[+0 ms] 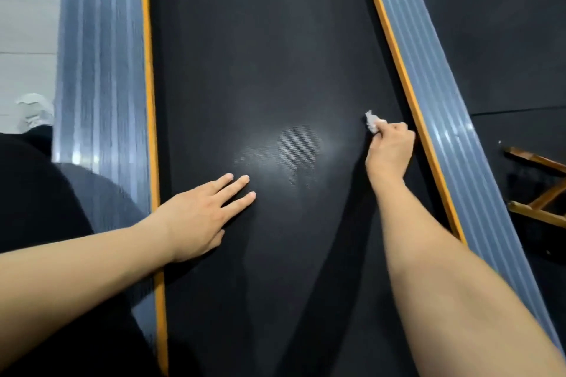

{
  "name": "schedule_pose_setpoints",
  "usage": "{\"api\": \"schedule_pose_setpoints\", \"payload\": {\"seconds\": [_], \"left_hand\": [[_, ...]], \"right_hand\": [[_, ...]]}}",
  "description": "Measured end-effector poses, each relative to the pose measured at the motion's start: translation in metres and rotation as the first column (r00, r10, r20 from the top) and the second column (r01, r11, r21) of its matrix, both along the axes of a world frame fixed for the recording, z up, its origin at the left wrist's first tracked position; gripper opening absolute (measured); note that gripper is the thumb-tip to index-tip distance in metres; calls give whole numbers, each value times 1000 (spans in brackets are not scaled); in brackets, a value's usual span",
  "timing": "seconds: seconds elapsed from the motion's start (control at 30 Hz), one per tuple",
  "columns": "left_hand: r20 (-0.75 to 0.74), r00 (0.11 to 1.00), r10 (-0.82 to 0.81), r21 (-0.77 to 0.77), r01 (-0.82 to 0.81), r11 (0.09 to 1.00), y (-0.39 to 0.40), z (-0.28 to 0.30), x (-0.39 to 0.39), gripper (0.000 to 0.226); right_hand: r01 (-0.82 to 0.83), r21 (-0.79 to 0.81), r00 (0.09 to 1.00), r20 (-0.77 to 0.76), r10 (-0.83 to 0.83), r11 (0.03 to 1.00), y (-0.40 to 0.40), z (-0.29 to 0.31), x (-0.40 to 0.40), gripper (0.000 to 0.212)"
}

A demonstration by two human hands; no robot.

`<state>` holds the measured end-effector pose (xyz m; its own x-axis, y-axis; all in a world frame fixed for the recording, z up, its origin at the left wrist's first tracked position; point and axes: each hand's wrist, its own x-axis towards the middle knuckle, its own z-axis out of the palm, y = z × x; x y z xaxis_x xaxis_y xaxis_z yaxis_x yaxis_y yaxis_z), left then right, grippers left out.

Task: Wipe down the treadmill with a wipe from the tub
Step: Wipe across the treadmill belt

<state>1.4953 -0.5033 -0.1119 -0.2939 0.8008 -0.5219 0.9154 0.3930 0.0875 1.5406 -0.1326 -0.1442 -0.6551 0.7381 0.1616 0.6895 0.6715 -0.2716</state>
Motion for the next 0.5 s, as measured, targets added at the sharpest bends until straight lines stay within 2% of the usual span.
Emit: {"api": "schedule_pose_setpoints", "payload": {"seconds": [0.03, 0.07, 0.13, 0.2, 0.3, 0.37, 0.43, 0.47, 0.5], "left_hand": [[37, 999, 21, -19, -20, 1000, 2, 5, 0, 73], [62, 997, 34, -14, -34, 999, 1, 9, -1, 73], [89, 995, 38, -25, -36, 999, -5, 12, -6, 72], [95, 995, 34, -85, -25, 996, -10, 12, -7, 71], [95, 994, -60, -217, 79, 973, -20, 14, -4, 75], [93, 992, -86, -261, 107, 959, -25, 16, -7, 81], [99, 993, -56, -234, 78, 969, -29, 17, -10, 77], [102, 994, -49, -217, 71, 974, -29, 16, -10, 76], [102, 994, -43, -208, 64, 976, -28, 18, -9, 76]], "right_hand": [[64, 22, 996, 59, -65, 998, -8, -1, -7, 32], [45, 39, 995, 82, -49, 998, -26, 0, -17, 31], [-144, 79, 989, 43, 141, 986, -87, 1, -40, 29], [-428, 85, 894, -106, 435, 900, -166, -8, -52, 34], [-691, -139, 721, -192, 666, 709, -263, -10, -50, 35], [-790, -150, 614, -205, 762, 595, -263, -6, -55, 33], [-897, -58, 443, -126, 888, 439, -231, 2, -60, 32], [-902, -36, 432, -64, 900, 430, -209, 3, -60, 30], [-856, -20, 517, -3, 856, 517, -185, 7, -57, 29]]}}
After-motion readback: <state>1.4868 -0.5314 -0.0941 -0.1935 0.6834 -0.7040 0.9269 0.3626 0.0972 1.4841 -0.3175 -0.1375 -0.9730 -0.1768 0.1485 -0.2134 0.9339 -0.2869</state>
